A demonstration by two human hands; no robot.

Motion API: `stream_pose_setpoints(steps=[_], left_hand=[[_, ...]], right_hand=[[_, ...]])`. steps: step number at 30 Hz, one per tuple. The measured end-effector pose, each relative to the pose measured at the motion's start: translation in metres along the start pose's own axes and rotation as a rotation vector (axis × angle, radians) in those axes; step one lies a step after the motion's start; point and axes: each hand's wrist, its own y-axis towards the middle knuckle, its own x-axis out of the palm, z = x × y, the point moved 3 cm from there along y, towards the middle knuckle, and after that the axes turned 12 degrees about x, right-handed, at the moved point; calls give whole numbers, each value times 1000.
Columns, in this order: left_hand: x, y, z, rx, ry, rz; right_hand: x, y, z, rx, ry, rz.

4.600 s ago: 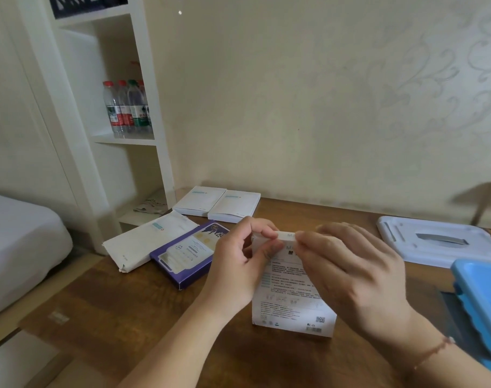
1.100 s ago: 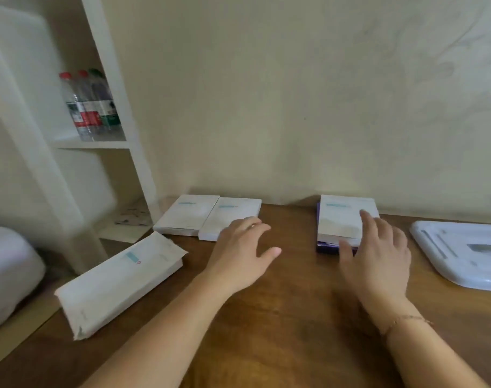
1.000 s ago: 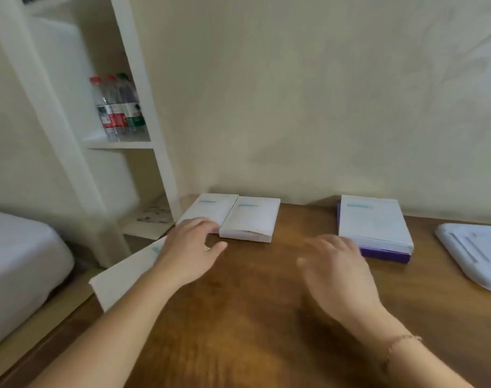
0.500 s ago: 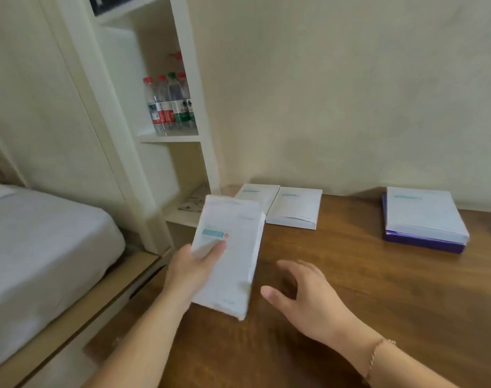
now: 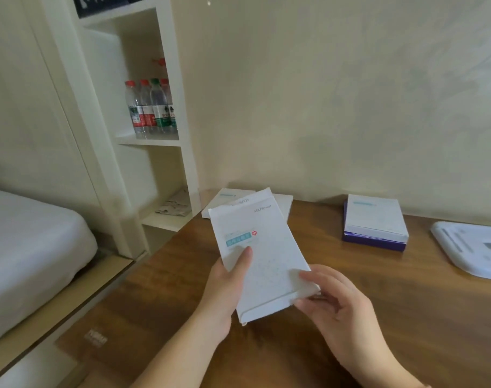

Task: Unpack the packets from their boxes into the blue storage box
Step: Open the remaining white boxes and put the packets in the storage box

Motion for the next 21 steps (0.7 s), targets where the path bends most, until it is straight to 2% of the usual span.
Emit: stream_pose_setpoints(steps=[2, 4, 6, 7, 15, 18, 21], left_hand=[[6, -8, -2, 50, -36, 23], [10, -17, -2, 194, 38, 20], [17, -26, 2, 387, 153, -30], [19, -29, 3, 425, 200, -60], [25, -43, 6, 295, 187, -389], [25, -45, 9, 330, 268, -404], [23, -45, 11, 322, 234, -386]], right_hand=[[-9, -2, 6, 58, 144, -19], [-15, -3, 12, 186, 338, -32], [-20, -2, 16, 258, 398, 9], [-22, -3, 16, 275, 394, 13], [-38, -10, 14, 235, 412, 24], [-41, -10, 10, 195, 438, 25], [-45, -12, 7, 123, 397, 31]])
